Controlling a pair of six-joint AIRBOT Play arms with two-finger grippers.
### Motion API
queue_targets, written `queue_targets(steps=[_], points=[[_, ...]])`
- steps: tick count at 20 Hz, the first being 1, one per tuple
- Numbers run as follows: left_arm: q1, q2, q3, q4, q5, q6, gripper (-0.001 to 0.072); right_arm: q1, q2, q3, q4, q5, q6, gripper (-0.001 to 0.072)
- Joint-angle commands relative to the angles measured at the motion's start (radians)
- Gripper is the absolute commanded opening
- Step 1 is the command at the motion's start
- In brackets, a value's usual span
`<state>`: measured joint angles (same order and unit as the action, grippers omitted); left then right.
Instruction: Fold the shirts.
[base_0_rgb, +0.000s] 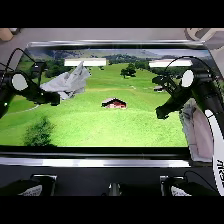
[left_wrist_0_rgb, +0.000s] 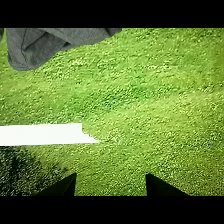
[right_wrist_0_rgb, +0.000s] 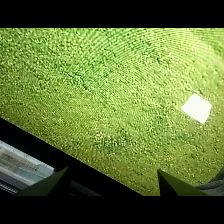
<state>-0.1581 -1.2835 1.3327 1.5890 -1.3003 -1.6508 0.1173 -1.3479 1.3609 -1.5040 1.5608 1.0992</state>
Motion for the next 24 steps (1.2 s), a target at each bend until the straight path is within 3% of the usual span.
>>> queue_targets(steps=[1, 14, 20, 22, 24], points=[[0.001, 0.0, 0.0, 0.0, 0.0, 0.0, 0.0528, 0.0, 0.0, 0.0, 0.0, 0.0, 0.0, 0.0554], [0.001, 0.0, 0.0, 0.0, 0.001, 0.0, 0.0528, 0.0, 0.0, 0.0, 0.0, 0.0, 0.0, 0.0554], [0.0, -0.019, -0.001, -0.01, 0.156, -0.004, 0.053, 0.0, -0.001, 0.0, -0.01, -0.113, -0.001, 0.056], [0.005, -0.035, 0.003, -0.01, 0.272, -0.042, 0.0694, 0.0, -0.001, 0.0, -0.027, -0.165, -0.004, 0.0563], [0.044, -0.12, 0.089, -0.011, 0.323, -0.114, 0.0694, 0.001, -0.001, 0.0, -0.017, -0.201, 0.008, 0.0562]])
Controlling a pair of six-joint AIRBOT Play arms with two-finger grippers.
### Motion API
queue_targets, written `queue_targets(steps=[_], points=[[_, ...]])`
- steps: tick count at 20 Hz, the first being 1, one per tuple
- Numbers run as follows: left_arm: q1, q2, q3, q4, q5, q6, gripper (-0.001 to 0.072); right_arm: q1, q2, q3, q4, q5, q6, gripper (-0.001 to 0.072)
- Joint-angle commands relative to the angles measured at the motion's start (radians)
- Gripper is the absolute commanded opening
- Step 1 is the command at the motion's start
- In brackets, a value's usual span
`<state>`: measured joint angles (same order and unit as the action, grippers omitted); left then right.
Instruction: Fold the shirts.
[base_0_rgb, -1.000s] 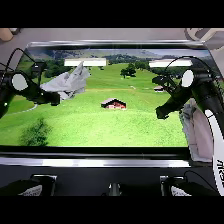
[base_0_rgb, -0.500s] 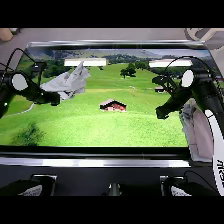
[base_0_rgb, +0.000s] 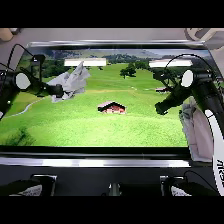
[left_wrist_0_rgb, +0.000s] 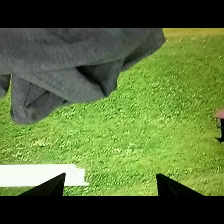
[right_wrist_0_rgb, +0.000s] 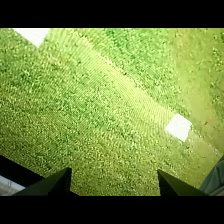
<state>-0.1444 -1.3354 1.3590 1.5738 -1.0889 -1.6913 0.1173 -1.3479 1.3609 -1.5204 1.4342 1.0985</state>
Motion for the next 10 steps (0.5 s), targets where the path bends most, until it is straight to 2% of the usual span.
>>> queue_targets(steps=[1, 6, 8, 10], points=[[0.058, -0.138, 0.139, 0.003, 0.089, -0.098, 0.0694, 0.0, -0.001, 0.0, 0.005, -0.085, 0.008, 0.0562], [0.185, -0.544, 0.55, -0.067, -0.168, -0.214, 0.0713, 0.0, -0.002, 0.0, 0.089, -0.104, 0.003, 0.0561], [0.201, -0.64, 0.603, -0.109, -0.206, -0.225, 0.0713, 0.001, -0.002, 0.0, 0.13, -0.107, -0.014, 0.056], [0.201, -0.693, 0.603, -0.11, -0.18, -0.25, 0.0713, 0.001, -0.002, 0.0, 0.153, -0.106, -0.014, 0.056]])
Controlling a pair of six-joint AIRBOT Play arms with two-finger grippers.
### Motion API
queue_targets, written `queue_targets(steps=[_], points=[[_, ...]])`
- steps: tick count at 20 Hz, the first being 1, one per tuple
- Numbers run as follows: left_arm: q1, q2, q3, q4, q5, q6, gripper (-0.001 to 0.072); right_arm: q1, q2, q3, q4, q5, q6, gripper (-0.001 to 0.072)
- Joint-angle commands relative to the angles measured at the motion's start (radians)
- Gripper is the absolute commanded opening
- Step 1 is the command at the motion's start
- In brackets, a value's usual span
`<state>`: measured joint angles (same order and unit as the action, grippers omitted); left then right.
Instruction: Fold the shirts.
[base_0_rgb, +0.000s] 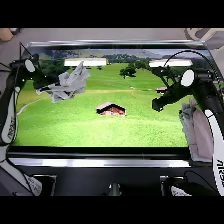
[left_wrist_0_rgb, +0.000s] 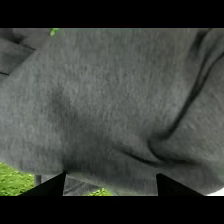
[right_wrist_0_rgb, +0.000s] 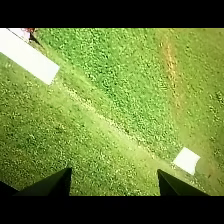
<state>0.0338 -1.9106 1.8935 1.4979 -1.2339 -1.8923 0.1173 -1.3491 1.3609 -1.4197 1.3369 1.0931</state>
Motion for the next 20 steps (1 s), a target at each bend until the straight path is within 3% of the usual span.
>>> queue_targets(steps=[1, 2, 3, 4, 5, 9, 13, 17, 20], points=[[0.021, -0.137, 0.068, -0.043, -0.01, -0.049, 0.0712, 0.001, 0.0, 0.0, 0.063, -0.007, -0.009, 0.0559], [0.018, -0.15, 0.068, -0.051, 0.014, -0.049, 0.0711, 0.001, 0.0, 0.0, 0.072, -0.005, -0.01, 0.0559], [0.014, -0.155, 0.068, -0.057, 0.032, -0.049, 0.0658, 0.001, 0.0, 0.0, 0.076, -0.005, -0.01, 0.0558], [0.013, -0.154, 0.069, -0.059, 0.034, -0.041, 0.0323, 0.001, 0.0, 0.0, 0.075, -0.006, -0.011, 0.0554], [0.012, -0.146, 0.069, -0.059, 0.03, -0.01, 0.0034, 0.0, 0.0, 0.0, 0.074, -0.009, -0.022, 0.0554], [-0.001, 0.005, 0.069, -0.059, 0.093, 0.147, 0.0029, 0.0, 0.01, 0.02, 0.052, -0.058, -0.127, 0.0554], [-0.073, 0.39, 0.069, -0.059, 0.119, 0.329, 0.0029, 0.0, 0.068, 0.205, -0.101, -0.057, -0.152, 0.0554], [-0.23, 0.777, 0.068, -0.059, 0.119, 0.335, 0.0029, 0.0, 0.193, 0.426, -0.139, -0.057, -0.152, 0.0554], [-0.392, 0.938, 0.068, -0.059, 0.131, 0.294, 0.0029, 0.0, 0.327, 0.488, -0.137, -0.058, -0.087, 0.0553]])
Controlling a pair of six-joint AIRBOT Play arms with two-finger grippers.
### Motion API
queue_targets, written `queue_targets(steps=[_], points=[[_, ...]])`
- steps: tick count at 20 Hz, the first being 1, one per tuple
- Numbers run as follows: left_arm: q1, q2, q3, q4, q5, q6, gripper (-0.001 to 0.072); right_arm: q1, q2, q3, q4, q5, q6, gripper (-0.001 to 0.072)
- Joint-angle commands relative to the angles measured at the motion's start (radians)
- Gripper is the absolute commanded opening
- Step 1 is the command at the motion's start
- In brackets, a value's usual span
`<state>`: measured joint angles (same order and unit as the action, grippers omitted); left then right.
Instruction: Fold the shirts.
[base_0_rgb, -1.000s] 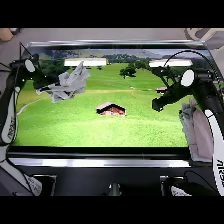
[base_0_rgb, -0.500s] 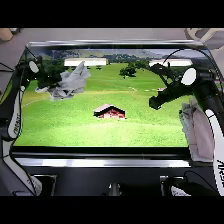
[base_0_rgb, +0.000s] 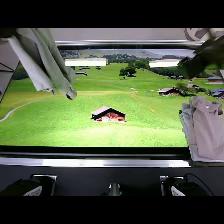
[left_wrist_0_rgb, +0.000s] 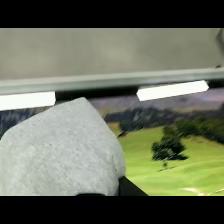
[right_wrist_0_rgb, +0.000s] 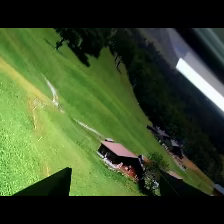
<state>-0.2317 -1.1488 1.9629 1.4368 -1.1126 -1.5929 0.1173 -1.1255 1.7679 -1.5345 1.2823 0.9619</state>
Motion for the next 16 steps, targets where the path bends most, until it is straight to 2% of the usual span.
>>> queue_targets(steps=[1, 5, 8, 10, 12, 14, 15, 16], points=[[-0.176, 0.199, -0.001, 0.002, 0.001, -0.005, 0.0029, 0.0, 0.146, 0.081, -0.023, 0.002, 0.062, 0.0552], [-0.31, 0.18, -0.061, 0.003, -0.003, -0.015, 0.0029, 0.0, 0.25, 0.081, -0.024, 0.145, 0.116, 0.0551], [-0.347, 0.129, -0.257, 0.003, 0.003, -0.015, 0.0029, 0.0, 0.226, 0.071, -0.026, 0.336, 0.122, 0.0548], [-0.349, 0.093, -0.451, 0.003, 0.004, -0.015, 0.0029, 0.0, 0.182, 0.03, -0.027, 0.402, 0.122, 0.0546], [-0.349, 0.054, -0.667, 0.003, 0.031, -0.048, 0.0029, 0.0, 0.132, -0.063, -0.016, 0.401, 0.123, 0.0546], [-0.349, 0.012, -0.855, 0.002, 0.111, -0.092, 0.003, 0.0, 0.084, -0.199, 0.03, 0.357, 0.122, 0.0559], [-0.348, -0.012, -0.924, 0.002, 0.142, -0.118, 0.003, 0.0, 0.06, -0.284, 0.07, 0.314, 0.122, 0.0578], [-0.348, -0.035, -0.959, 0.002, 0.144, -0.141, 0.003, 0.0, 0.039, -0.365, 0.116, 0.27, 0.122, 0.0638]])
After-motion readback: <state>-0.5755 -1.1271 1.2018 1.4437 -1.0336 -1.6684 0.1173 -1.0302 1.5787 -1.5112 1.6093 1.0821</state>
